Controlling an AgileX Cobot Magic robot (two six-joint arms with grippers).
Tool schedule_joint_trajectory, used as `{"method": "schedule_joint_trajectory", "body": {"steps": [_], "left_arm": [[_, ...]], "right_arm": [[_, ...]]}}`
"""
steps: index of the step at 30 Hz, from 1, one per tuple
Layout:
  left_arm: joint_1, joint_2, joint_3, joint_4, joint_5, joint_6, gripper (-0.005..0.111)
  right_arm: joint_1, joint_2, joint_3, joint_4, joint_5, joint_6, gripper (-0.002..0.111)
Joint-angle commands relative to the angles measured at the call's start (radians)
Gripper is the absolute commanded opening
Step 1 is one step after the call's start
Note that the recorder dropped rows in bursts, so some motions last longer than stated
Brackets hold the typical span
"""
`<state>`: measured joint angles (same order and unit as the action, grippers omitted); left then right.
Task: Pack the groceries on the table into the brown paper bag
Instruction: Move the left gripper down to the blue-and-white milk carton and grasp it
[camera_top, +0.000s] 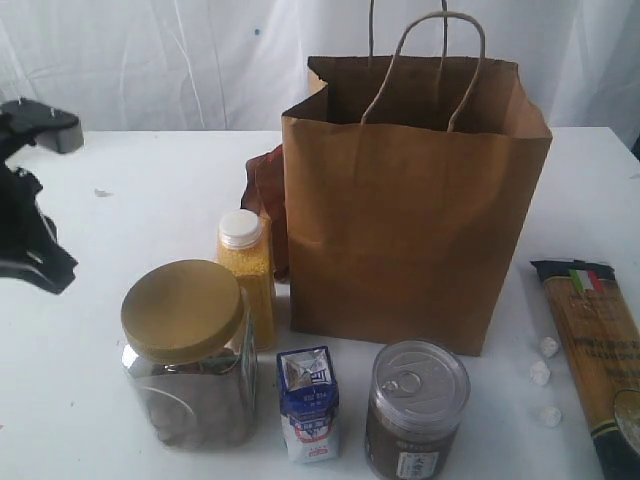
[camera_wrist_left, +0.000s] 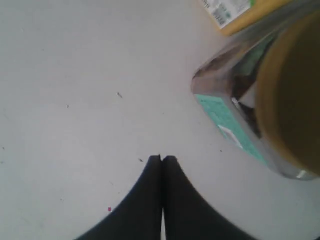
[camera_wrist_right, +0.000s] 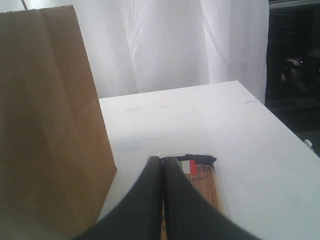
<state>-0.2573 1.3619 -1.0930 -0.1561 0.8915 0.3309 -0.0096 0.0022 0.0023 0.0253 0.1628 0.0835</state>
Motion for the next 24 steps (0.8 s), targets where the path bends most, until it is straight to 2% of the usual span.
{"method": "schedule_joint_trajectory", "body": {"steps": [1, 5, 8, 15, 18, 21, 24], "left_arm": [[-0.022, -0.035, -0.137, -0.168, 0.139, 0.23, 0.0], [-0.064, -0.053, -0.171, -0.44, 0.28, 0.772, 0.0], [-0.095, -0.053, -0.167, -0.458, 0.33, 0.994, 0.0], [-0.105, -0.056, -0.086, -0.439, 0.33, 0.984, 0.0], [-0.115, -0.059, -0.039, -0.62, 0.33, 1.009, 0.0], [-0.155, -0.059, 0.005, -0.853, 0.329, 1.098, 0.0], [-0.235, -0.059, 0.054, -0.856, 0.281, 1.209, 0.0]], "right_arm": [[-0.002, -0.002, -0.002, -0.004, -0.001, -0.01, 0.0], [-0.002, -0.002, -0.002, -0.002, -0.001, -0.01, 0.0], [-0.002, -0.002, -0.002, -0.002, -0.001, -0.01, 0.0], [-0.002, -0.002, -0.002, 0.0, -0.001, -0.01, 0.0], [-0.002, -0.002, -0.002, 0.0, -0.001, -0.01, 0.0], [-0.002, -0.002, -0.002, 0.0, -0.001, -0.01, 0.0], [-0.002, -0.002, -0.002, 0.0, -0.001, -0.01, 0.0]]}}
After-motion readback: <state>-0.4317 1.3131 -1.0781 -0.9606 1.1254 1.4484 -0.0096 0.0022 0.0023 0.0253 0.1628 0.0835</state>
